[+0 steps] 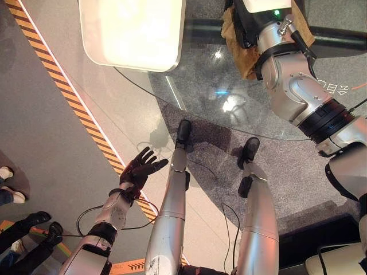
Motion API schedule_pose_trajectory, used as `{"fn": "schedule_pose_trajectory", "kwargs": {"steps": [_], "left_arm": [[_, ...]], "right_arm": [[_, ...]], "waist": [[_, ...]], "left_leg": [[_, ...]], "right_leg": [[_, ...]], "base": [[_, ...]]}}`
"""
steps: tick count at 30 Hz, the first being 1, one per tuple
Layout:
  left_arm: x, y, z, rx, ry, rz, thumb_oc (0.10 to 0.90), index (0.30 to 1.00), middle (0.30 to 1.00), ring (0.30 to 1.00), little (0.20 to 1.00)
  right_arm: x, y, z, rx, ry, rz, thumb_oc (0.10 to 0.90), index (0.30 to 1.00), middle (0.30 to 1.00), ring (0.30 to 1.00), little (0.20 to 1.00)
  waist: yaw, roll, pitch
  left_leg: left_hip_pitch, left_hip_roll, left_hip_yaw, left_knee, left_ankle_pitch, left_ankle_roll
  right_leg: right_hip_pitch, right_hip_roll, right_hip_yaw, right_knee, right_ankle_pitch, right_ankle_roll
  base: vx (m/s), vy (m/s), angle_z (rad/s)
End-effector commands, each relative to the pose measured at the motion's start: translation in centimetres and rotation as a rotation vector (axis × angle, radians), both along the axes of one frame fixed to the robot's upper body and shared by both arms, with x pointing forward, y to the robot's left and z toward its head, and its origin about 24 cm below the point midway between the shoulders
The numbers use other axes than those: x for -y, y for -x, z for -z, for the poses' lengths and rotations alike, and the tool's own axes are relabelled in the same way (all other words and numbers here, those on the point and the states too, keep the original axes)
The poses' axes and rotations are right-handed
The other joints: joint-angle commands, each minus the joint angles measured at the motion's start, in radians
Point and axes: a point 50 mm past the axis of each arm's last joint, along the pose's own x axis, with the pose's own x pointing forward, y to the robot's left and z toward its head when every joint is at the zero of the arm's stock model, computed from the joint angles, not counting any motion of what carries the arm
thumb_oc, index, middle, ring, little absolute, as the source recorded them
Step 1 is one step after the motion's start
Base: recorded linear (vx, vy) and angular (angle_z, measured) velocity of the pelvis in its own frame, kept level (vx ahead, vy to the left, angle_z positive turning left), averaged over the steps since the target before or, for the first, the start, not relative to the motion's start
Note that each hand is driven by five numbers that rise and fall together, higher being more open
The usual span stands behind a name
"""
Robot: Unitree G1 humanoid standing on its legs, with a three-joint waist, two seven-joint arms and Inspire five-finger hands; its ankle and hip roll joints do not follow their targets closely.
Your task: Wipe the table with a cloth and put it in the basket.
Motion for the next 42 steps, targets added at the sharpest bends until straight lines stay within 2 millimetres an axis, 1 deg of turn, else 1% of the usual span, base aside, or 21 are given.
{"fn": "schedule_pose_trajectory", "kwargs": {"steps": [1,7,13,16,17,18,20,23,25,26,30,31,33,34,36,38,39,40,42], "left_arm": [[-1.1,1.0,0.9,-0.024,-0.048,-0.048,0.800,0.900,0.900,0.900,0.900],[-1.2,0.6,0.6,-0.018,-0.044,-0.060,0.800,0.900,0.900,0.900,0.900],[-1.5,0.3,0.0,0.015,-0.033,-0.096,0.800,0.900,0.900,0.900,0.900],[-2.0,-0.1,-0.7,0.047,-0.039,-0.157,0.800,0.900,0.900,0.900,0.900],[-2.3,-0.2,-1.1,0.065,-0.043,-0.200,0.800,0.900,0.900,0.900,0.900],[-3.0,-0.4,-1.7,0.084,-0.046,-0.269,0.800,0.900,0.900,0.900,0.900],[-3.7,-0.7,-2.5,0.107,-0.059,-0.354,0.800,0.900,0.900,0.900,0.900],[-5.3,-1.0,-4.1,0.147,-0.063,-0.495,0.800,0.900,0.900,0.900,0.900],[-5.9,-1.2,-4.9,0.170,-0.062,-0.554,0.800,0.900,0.900,0.900,0.900],[-6.5,-1.3,-5.7,0.190,-0.064,-0.605,0.800,0.900,0.900,0.900,0.900],[-8.1,-1.6,-7.9,0.241,-0.054,-0.751,0.800,0.900,0.900,0.900,0.900],[-8.7,-1.7,-8.9,0.266,-0.057,-0.800,0.800,0.900,0.900,0.900,0.900],[-9.3,-1.8,-10.0,0.293,-0.050,-0.847,0.800,0.900,0.900,0.900,0.900],[-10.1,-1.9,-11.4,0.327,-0.039,-0.917,0.800,0.900,0.900,0.900,0.900],[-10.9,-1.9,-13.1,0.371,-0.027,-1.001,0.800,0.900,0.900,0.900,0.900],[-11.4,-2.0,-14.5,0.411,-0.025,-1.049,0.800,0.900,0.900,0.900,0.900],[-11.6,-2.0,-16.1,0.458,-0.036,-1.092,0.800,0.900,0.900,0.900,0.900],[-11.8,-1.9,-16.9,0.490,-0.039,-1.111,0.800,0.900,0.900,0.900,0.900],[-11.9,-1.7,-17.8,0.531,-0.042,-1.137,0.800,0.900,0.900,0.900,0.900]], "right_arm": [[-6.1,2.7,-1.1,0.073,0.015,-0.306,0.100,0.300,0.300,0.300,0.200],[-5.9,2.5,-0.5,0.061,-0.018,-0.299,0.100,0.300,0.300,0.300,0.200],[-4.2,1.7,-0.6,0.089,-0.110,-0.258,0.100,0.300,0.300,0.300,0.200],[-3.3,1.5,-0.8,0.106,-0.171,-0.244,0.100,0.300,0.300,0.300,0.200],[-2.7,1.3,-0.8,0.116,-0.209,-0.236,0.100,0.300,0.300,0.300,0.200],[-1.9,1.2,-0.8,0.129,-0.254,-0.230,0.100,0.300,0.300,0.300,0.200],[-1.2,1.1,-0.8,0.146,-0.303,-0.223,0.100,0.300,0.300,0.300,0.200],[0.2,0.9,-0.7,0.168,-0.383,-0.213,0.100,0.300,0.300,0.300,0.200],[0.8,0.9,-0.6,0.177,-0.414,-0.211,0.100,0.300,0.300,0.300,0.200],[1.3,0.9,-0.5,0.184,-0.437,-0.209,0.100,0.300,0.300,0.300,0.200],[2.3,1.2,-0.2,0.203,-0.499,-0.216,0.100,0.300,0.300,0.300,0.200],[2.6,1.2,0.0,0.208,-0.516,-0.218,0.100,0.300,0.300,0.300,0.200],[3.0,1.3,0.2,0.214,-0.537,-0.223,0.100,0.300,0.300,0.300,0.200],[3.4,1.5,0.3,0.223,-0.555,-0.229,0.100,0.300,0.300,0.300,0.200],[3.6,1.7,0.4,0.234,-0.577,-0.237,0.100,0.300,0.300,0.300,0.200],[3.7,1.8,0.5,0.241,-0.598,-0.244,0.100,0.300,0.300,0.300,0.200],[3.9,2.0,0.6,0.251,-0.617,-0.251,0.100,0.300,0.300,0.300,0.200],[4.0,2.0,0.7,0.254,-0.629,-0.256,0.100,0.300,0.300,0.300,0.200],[4.2,2.2,0.8,0.261,-0.641,-0.260,0.100,0.300,0.300,0.300,0.200]], "waist": [[0.006,-0.010,-0.008],[0.002,-0.014,-0.008],[-0.002,-0.015,-0.008],[-0.005,-0.015,-0.008],[-0.007,-0.014,-0.008],[-0.009,-0.014,-0.008],[-0.011,-0.014,-0.008],[-0.018,-0.014,-0.008],[-0.020,-0.015,-0.008],[-0.024,-0.017,-0.008],[-0.035,-0.023,-0.008],[-0.040,-0.026,-0.008],[-0.044,-0.028,-0.008],[-0.051,-0.031,-0.008],[-0.059,-0.036,-0.008],[-0.064,-0.040,-0.008],[-0.069,-0.044,-0.008],[-0.072,-0.045,-0.008],[-0.075,-0.045,-0.008]], "left_leg": [[0.006,-0.138,0.088,0.055,-0.061,0.158],[0.018,-0.137,0.090,0.053,-0.062,0.159],[0.020,-0.136,0.099,0.050,-0.062,0.161],[0.023,-0.136,0.099,0.050,-0.063,0.161],[0.027,-0.136,0.100,0.048,-0.064,0.161],[0.034,-0.137,0.100,0.048,-0.066,0.161],[0.039,-0.136,0.102,0.047,-0.067,0.161],[0.058,-0.136,0.103,0.044,-0.070,0.159],[0.069,-0.135,0.104,0.040,-0.071,0.158],[0.073,-0.135,0.105,0.042,-0.073,0.157],[0.088,-0.134,0.109,0.043,-0.077,0.157],[0.093,-0.133,0.112,0.045,-0.079,0.156],[0.095,-0.132,0.113,0.048,-0.080,0.155],[0.097,-0.132,0.115,0.050,-0.083,0.155],[0.100,-0.130,0.116,0.052,-0.086,0.154],[0.101,-0.127,0.117,0.053,-0.088,0.153],[0.104,-0.125,0.119,0.051,-0.088,0.152],[0.107,-0.124,0.120,0.049,-0.088,0.151],[0.113,-0.123,0.121,0.046,-0.089,0.150]], "right_leg": [[0.082,0.089,-0.112,-0.149,0.048,-0.049],[0.092,0.089,-0.109,-0.154,0.053,-0.047],[0.095,0.088,-0.111,-0.158,0.058,-0.044],[0.096,0.089,-0.108,-0.158,0.060,-0.044],[0.098,0.090,-0.105,-0.157,0.059,-0.044],[0.101,0.090,-0.103,-0.156,0.059,-0.044],[0.105,0.089,-0.101,-0.156,0.057,-0.044],[0.117,0.090,-0.093,-0.154,0.053,-0.044],[0.124,0.089,-0.091,-0.156,0.052,-0.044],[0.127,0.089,-0.089,-0.156,0.050,-0.045],[0.139,0.091,-0.083,-0.154,0.047,-0.046],[0.143,0.091,-0.081,-0.153,0.045,-0.047],[0.146,0.091,-0.078,-0.152,0.043,-0.047],[0.147,0.093,-0.074,-0.150,0.041,-0.048],[0.148,0.095,-0.069,-0.149,0.040,-0.048],[0.149,0.096,-0.065,-0.148,0.040,-0.047],[0.151,0.100,-0.061,-0.149,0.040,-0.047],[0.153,0.102,-0.057,-0.150,0.040,-0.047],[0.157,0.104,-0.054,-0.151,0.039,-0.048]], "base": [[0.00,0.000,0.00],[0.00,0.000,0.00],[0.00,0.000,0.00],[0.00,0.000,0.00],[0.00,0.000,0.00],[0.00,0.000,0.00],[0.00,0.000,0.00],[0.00,0.000,0.00],[0.00,0.000,0.00],[0.00,0.000,0.00],[0.00,0.000,0.00],[0.00,0.000,0.00],[-0.01,0.005,-0.02],[-0.03,0.007,-0.05],[-0.01,0.001,-0.02],[0.00,0.000,0.00],[0.00,0.000,0.00],[0.00,0.000,0.00],[0.00,0.000,0.00]]}}
